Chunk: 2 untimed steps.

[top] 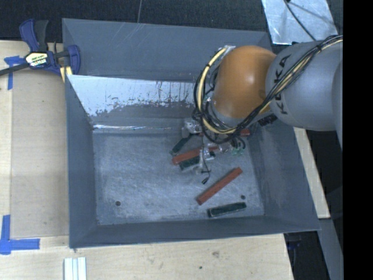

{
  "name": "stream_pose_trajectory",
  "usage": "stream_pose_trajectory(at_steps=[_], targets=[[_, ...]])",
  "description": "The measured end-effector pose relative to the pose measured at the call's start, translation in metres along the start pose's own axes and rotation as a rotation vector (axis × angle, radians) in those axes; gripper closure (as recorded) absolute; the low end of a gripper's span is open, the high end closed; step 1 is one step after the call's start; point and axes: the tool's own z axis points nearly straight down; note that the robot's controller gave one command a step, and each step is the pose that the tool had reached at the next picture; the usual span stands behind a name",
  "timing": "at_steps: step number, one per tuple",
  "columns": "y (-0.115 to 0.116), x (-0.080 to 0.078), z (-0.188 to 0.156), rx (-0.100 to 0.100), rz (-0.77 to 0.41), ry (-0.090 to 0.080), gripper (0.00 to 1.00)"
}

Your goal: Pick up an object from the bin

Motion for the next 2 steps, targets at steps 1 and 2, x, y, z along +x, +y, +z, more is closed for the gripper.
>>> stream_pose_trajectory(at_steps=[1, 2], targets=[[-0.014, -0.020, -0.052, 0.002, -0.073, -0.015, 0.00], [-0.004, -0.022, 0.024, 0.000, -0.039, -0.013, 0.00]])
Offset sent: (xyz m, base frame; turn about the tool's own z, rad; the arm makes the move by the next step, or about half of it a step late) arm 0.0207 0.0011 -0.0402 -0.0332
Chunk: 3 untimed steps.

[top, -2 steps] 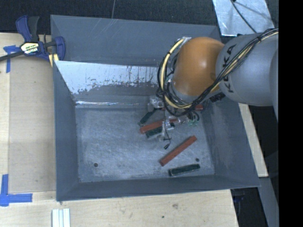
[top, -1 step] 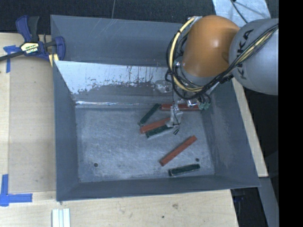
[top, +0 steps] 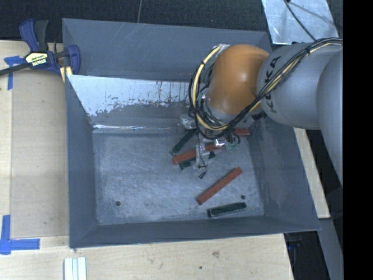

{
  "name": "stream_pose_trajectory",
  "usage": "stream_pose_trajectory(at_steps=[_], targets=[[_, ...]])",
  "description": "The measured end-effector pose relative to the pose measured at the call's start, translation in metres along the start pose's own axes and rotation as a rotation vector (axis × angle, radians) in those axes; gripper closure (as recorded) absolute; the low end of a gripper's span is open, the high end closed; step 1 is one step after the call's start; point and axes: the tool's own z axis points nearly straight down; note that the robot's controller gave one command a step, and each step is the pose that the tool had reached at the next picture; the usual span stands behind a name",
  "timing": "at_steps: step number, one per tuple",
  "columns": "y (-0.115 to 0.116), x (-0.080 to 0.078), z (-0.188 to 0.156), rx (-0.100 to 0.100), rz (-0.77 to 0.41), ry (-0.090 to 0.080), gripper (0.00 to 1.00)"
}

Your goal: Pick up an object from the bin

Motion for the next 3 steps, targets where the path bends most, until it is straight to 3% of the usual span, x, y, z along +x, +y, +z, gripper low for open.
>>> stream_pose_trajectory(at_steps=[1, 2, 3], targets=[[-0.010, -0.009, 0.013, -0.007, -0.076, -0.005, 1.00], [-0.011, -0.010, 0.010, -0.008, -0.080, -0.006, 1.00], [-0.011, -0.010, -0.097, -0.001, -0.076, 0.006, 1.00]])
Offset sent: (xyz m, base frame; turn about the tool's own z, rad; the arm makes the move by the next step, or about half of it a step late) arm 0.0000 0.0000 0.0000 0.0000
